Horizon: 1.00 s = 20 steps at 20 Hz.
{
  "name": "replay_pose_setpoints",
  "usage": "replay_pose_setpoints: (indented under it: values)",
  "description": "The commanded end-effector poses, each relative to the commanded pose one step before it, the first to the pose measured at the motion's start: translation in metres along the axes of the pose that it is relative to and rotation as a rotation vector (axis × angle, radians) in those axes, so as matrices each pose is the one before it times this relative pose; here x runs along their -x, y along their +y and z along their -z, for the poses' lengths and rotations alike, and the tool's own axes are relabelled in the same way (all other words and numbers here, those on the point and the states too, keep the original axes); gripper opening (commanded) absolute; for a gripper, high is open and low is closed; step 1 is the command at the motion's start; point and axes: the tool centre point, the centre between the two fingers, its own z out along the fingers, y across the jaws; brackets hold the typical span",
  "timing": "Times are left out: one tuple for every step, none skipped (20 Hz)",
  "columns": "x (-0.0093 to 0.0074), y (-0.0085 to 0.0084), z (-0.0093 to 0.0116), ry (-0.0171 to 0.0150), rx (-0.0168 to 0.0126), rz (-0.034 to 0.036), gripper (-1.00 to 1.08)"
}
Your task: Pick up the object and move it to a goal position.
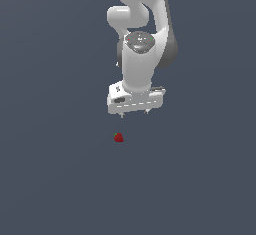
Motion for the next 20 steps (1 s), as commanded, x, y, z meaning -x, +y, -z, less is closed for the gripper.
replay_pose_setpoints:
  values:
    - [-0.00180,0.00531,-0.00715,-0.00007,0.00003,0.01171,1.00]
    - [-0.00102,0.00285,-0.00390,0.00038,-0.00007,0.00658,1.00]
    - [-0.00107,0.00322,-0.00442,0.00043,-0.00010,0.00736,1.00]
    - [-0.00110,0.00357,-0.00488,0.00048,-0.00007,0.00824,1.00]
    - [-0.00110,0.00392,-0.00537,0.00054,-0.00006,0.00912,1.00]
    - [-0.00107,0.00429,-0.00591,0.00059,-0.00007,0.00993,1.00]
    - [-0.00099,0.00467,-0.00646,0.00065,-0.00009,0.01074,1.00]
    - [-0.00088,0.00503,-0.00700,0.00071,-0.00010,0.01157,1.00]
    - [-0.00073,0.00537,-0.00753,0.00077,-0.00011,0.01239,1.00]
    - [-0.00049,0.00524,-0.00740,0.00075,-0.00011,0.01206,1.00]
    - [-0.00026,0.00486,-0.00693,0.00071,-0.00010,0.01124,1.00]
    - [-0.00007,0.00449,-0.00645,0.00067,-0.00010,0.01038,1.00]
    - [0.00008,0.00411,-0.00597,0.00062,-0.00009,0.00955,1.00]
    - [0.00019,0.00372,-0.00547,0.00058,-0.00008,0.00874,1.00]
    - [0.00027,0.00336,-0.00497,0.00052,-0.00007,0.00789,1.00]
    - [0.00032,0.00299,-0.00446,0.00047,-0.00007,0.00706,1.00]
    - [0.00034,0.00261,-0.00395,0.00042,-0.00006,0.00624,1.00]
    - [0.00035,0.00227,-0.00343,0.00037,-0.00005,0.00538,1.00]
    - [0.00033,0.00190,-0.00291,0.00031,-0.00004,0.00457,1.00]
    - [0.00030,0.00156,-0.00238,0.00026,-0.00003,0.00371,1.00]
